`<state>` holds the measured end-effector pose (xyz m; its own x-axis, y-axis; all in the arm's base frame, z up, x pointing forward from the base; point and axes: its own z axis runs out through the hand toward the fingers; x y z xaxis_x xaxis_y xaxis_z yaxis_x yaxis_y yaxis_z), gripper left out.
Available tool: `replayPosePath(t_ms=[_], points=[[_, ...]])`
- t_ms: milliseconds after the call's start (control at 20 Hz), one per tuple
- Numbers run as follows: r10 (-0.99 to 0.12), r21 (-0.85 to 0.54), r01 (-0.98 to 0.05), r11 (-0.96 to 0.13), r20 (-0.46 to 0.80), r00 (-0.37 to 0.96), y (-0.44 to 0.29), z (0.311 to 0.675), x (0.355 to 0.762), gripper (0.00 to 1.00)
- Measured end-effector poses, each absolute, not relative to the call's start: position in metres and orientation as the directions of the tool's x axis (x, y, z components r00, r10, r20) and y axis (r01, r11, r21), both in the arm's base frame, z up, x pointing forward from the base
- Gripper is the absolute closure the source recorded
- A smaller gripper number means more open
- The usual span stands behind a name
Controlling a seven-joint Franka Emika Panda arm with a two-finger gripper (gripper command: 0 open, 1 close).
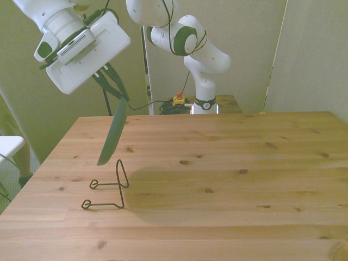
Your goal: Load the plate
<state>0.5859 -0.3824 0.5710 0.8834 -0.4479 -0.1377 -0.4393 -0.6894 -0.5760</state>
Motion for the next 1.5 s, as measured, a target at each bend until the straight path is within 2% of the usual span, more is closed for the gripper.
replayPosePath(t_ms=[250, 550, 1150, 1500], points=[[-0.433, -0.616, -0.423, -0.664, -0.144, 0.890, -0.384, 0.567, 0.586, 1.00], [-0.427, -0.608, -0.424, -0.671, -0.150, 0.892, -0.385, 0.552, 0.594, 1.00], [-0.453, -0.614, -0.423, -0.666, -0.118, 0.884, -0.395, 0.547, 0.598, 1.00], [-0.495, -0.600, -0.416, -0.683, -0.038, 0.868, -0.406, 0.545, 0.606, 1.00]])
